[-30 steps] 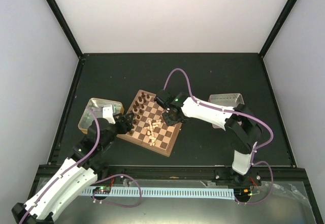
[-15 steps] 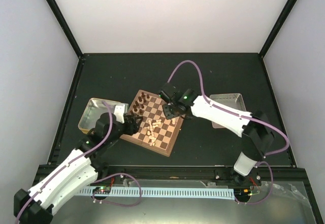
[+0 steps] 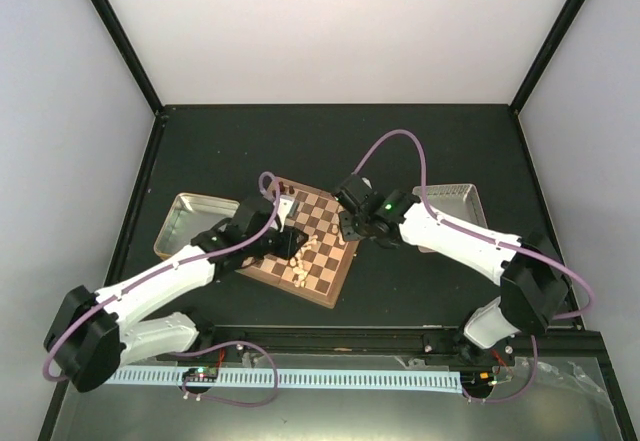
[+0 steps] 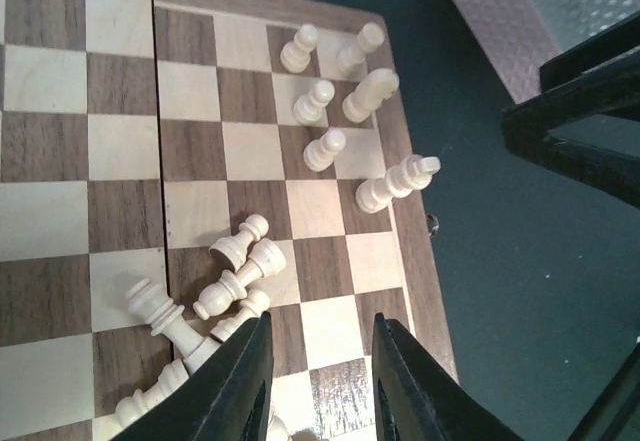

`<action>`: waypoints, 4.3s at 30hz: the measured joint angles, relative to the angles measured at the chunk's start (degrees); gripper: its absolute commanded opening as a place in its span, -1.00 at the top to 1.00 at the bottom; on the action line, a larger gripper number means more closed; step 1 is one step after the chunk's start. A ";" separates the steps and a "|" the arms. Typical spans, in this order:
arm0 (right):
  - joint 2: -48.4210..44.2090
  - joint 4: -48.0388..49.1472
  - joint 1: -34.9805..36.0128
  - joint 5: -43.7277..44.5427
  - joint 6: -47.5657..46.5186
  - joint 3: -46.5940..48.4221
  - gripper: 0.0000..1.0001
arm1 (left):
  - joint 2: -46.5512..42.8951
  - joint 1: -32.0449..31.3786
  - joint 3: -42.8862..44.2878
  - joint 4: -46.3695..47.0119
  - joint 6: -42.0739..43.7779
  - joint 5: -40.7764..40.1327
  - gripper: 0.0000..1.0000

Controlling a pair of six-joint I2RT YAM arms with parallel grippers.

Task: Set up the chess pieces on the board
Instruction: Pick up the chess piece from the chessboard, then place the chess piece on the chessboard.

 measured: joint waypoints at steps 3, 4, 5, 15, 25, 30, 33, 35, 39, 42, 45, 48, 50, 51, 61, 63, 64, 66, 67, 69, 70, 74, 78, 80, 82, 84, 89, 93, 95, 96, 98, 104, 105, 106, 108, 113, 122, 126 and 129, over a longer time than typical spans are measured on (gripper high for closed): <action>-0.59 0.68 -0.07 -0.24 0.33 -1.38 0.10 | 3.23 -1.31 1.57 -1.57 -0.52 -1.86 0.38; -0.76 0.90 -0.09 -0.42 0.35 -1.68 0.10 | 3.56 -1.64 1.57 -2.34 -1.07 -2.47 0.37; -0.92 1.05 -0.09 -0.66 0.35 -1.92 0.11 | 3.69 -1.90 1.49 -3.30 -1.57 -2.95 0.36; -1.90 3.34 -0.09 -2.78 0.52 -3.89 0.13 | 5.62 -4.61 -0.96 -6.56 -7.06 -5.01 0.36; -3.08 3.93 -0.09 -3.10 0.70 -5.18 0.15 | 7.37 -4.61 -0.96 -7.61 -8.04 -7.54 0.36; -3.13 3.96 -0.09 -3.26 0.72 -5.20 0.16 | 7.37 -4.94 -0.96 -7.76 -8.17 -7.54 0.45; -3.13 3.98 -0.09 -3.52 0.72 -5.20 0.17 | 7.37 -4.98 -0.96 -7.76 -8.20 -7.54 0.54; -3.13 3.98 -0.09 -3.65 0.72 -5.20 0.18 | 7.45 -4.98 -0.96 -7.74 -8.20 -7.67 0.60; -3.13 4.00 -0.09 -3.82 0.72 -5.22 0.18 | 8.55 -4.98 -0.96 -7.74 -8.17 -8.02 0.61; -3.13 4.02 -0.09 -3.87 0.72 -5.22 0.19 | 9.25 -4.98 -0.96 -7.74 -8.17 -8.41 0.67; -3.13 4.09 -0.09 -3.89 0.72 -5.22 0.20 | 9.42 -4.98 -0.96 -7.74 -8.13 -8.90 0.83; -3.13 4.13 -0.09 -3.89 0.72 -5.22 0.20 | 9.27 -4.98 -0.94 -7.69 -7.96 -9.33 0.85; -3.13 4.15 -0.09 -3.89 0.74 -5.22 0.21 | 8.96 -4.98 -0.94 -8.00 -7.93 -9.46 0.85; -3.13 4.17 -0.09 -3.87 0.76 -5.22 0.20 | 8.66 -4.98 -0.94 -8.24 -7.91 -9.53 0.85; -6.01 5.60 -0.09 -2.75 2.25 -6.29 0.21 | 2.29 -5.03 0.26 -9.86 -5.44 -7.45 0.85; -7.34 6.05 -0.09 -1.73 3.06 -7.08 0.21 | 2.03 -5.64 0.37 -8.79 -4.87 -5.49 0.85; -8.20 6.19 -0.09 -0.98 3.54 -7.58 0.21 | 2.36 -6.23 0.55 -8.31 -4.61 -4.66 0.85; -9.68 6.49 -0.13 0.50 4.57 -8.66 0.21 | 3.74 -7.43 1.36 -7.56 -4.33 -3.74 0.85; -10.54 6.60 -0.22 1.31 5.25 -9.31 0.21 | 4.76 -8.04 1.92 -7.17 -4.26 -3.54 0.85; -12.66 6.71 -0.87 3.13 6.78 -11.13 0.20 | 7.48 -9.42 3.30 -6.16 -4.15 -3.41 0.85; -13.33 6.62 -1.25 3.76 7.37 -11.72 0.20 | 8.52 -9.92 3.89 -5.79 -4.09 -3.43 0.84; -16.76 6.91 -3.50 5.95 10.01 -15.54 0.19 | 14.58 -12.79 7.82 -4.79 -4.02 -4.74 0.84; -19.82 7.15 -5.81 6.54 11.98 -19.12 0.18 | 20.98 -15.74 12.15 -4.70 -4.04 -8.72 0.84; -20.74 7.41 -6.67 6.45 12.55 -20.33 0.18 | 23.56 -16.68 13.77 -4.85 -4.11 -10.62 0.83; -21.07 7.54 -7.19 6.36 12.87 -20.98 0.18 | 25.86 -17.40 15.21 -4.94 -4.33 -12.28 0.82; -21.07 7.76 -7.45 6.16 13.03 -21.38 0.18 | 27.30 -17.79 16.00 -5.05 -4.48 -13.46 0.82; -21.09 8.44 -7.54 5.73 13.14 -21.79 0.18 | 27.98 -18.45 16.28 -6.12 -4.98 -16.92 0.83; -21.09 9.01 -7.56 5.38 13.18 -22.29 0.18 | 27.98 -18.47 16.31 -6.69 -5.25 -20.31 0.84; -21.11 9.09 -7.61 5.16 13.18 -22.34 0.18 | 28.00 -18.45 16.81 -7.39 -5.25 -22.51 0.84; -21.14 9.18 -7.61 5.05 13.18 -22.34 0.18 | 28.04 -18.43 17.20 -7.54 -5.22 -23.28 0.84; -21.18 9.46 -7.61 4.92 13.18 -22.36 0.18 | 28.59 -18.25 18.69 -7.56 -5.20 -24.68 0.84; -21.53 9.81 -7.61 4.76 13.22 -22.56 0.18 | 31.80 -17.03 22.47 -7.28 -5.18 -25.88 0.84; -21.59 9.94 -7.61 4.70 13.25 -22.67 0.18 | 32.35 -16.90 22.77 -7.23 -5.18 -25.90 0.84; -21.68 9.92 -7.61 4.57 13.29 -22.80 0.18 | 32.85 -16.83 22.93 -7.17 -5.16 -25.90 0.84; -21.75 9.97 -7.61 4.46 13.35 -22.95 0.18 | 33.66 -16.59 22.93 -7.23 -5.16 -25.92 0.84; -21.73 10.10 -7.61 4.07 13.35 -23.02 0.18 | 35.34 -16.22 22.93 -7.23 -5.14 -25.92 0.82; -21.07 10.32 -7.61 3.06 13.33 -22.99 0.18 | 36.26 -15.67 22.93 -6.05 -4.76 -25.86 0.76; -20.92 10.34 -7.61 2.91 13.33 -22.99 0.18 | 36.63 -15.37 22.93 -5.44 -4.68 -25.86 0.75; -20.85 10.34 -7.61 2.82 13.33 -22.99 0.18 | 36.74 -15.28 22.93 -5.07 -4.42 -25.79 0.60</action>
